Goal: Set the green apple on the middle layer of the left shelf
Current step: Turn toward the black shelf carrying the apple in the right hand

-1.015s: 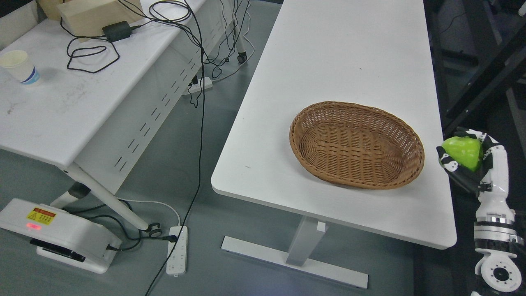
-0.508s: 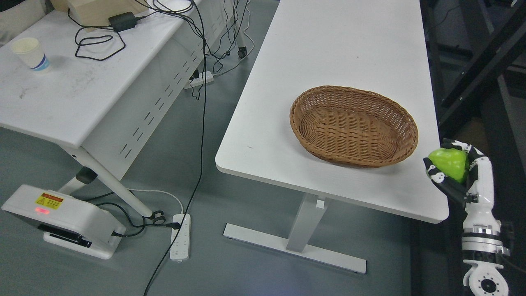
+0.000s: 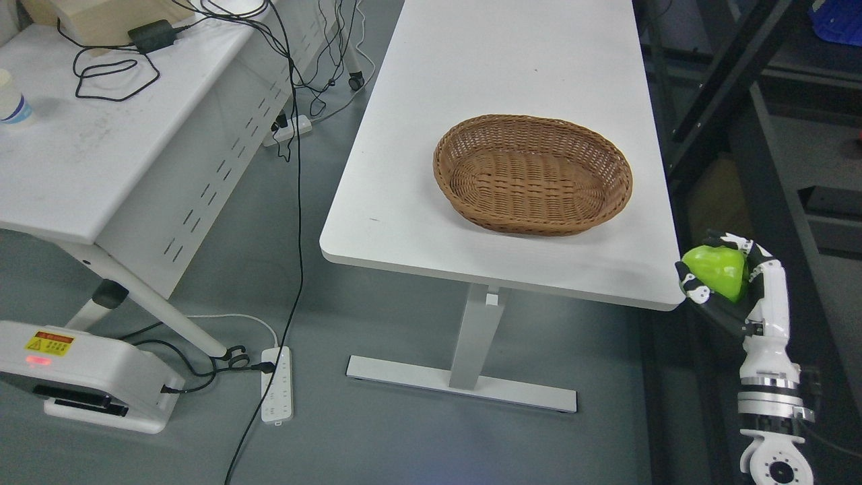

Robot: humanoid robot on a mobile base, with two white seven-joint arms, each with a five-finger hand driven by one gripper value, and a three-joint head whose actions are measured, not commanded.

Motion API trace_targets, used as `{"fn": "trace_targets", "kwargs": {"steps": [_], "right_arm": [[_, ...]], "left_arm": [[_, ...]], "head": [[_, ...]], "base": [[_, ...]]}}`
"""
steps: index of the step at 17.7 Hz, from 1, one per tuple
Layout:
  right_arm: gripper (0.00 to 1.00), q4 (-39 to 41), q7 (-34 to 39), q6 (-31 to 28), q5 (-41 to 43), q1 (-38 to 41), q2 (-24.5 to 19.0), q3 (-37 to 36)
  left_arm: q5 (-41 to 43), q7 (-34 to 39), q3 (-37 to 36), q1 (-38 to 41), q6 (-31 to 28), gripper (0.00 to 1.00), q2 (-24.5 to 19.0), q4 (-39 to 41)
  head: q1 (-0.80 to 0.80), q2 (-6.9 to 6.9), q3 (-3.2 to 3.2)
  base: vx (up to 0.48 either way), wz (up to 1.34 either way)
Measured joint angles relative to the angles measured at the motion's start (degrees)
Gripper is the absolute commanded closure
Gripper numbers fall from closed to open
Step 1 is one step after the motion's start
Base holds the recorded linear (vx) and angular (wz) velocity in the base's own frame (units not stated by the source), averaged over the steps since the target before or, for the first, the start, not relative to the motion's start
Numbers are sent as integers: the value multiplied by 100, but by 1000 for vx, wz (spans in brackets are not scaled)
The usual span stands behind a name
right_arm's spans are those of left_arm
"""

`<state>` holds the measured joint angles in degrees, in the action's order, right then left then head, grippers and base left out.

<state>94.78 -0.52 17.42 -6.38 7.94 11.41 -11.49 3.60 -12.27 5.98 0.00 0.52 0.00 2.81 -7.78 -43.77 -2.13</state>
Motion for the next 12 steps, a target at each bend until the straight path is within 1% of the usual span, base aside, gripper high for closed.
{"fn": "trace_targets", "kwargs": {"steps": [7,12], "right_arm": [[100,126,-2,2,-4,210,-145,195],[100,202,-2,2,-10,294,-249,322]], "left_arm": [[0,0,0,0,-3,0,0,0],[0,0,0,0,-12,0,0,0]], "head": [[0,0,0],[0,0,0]], "base": [[-142,-169],[-193,-51]]}}
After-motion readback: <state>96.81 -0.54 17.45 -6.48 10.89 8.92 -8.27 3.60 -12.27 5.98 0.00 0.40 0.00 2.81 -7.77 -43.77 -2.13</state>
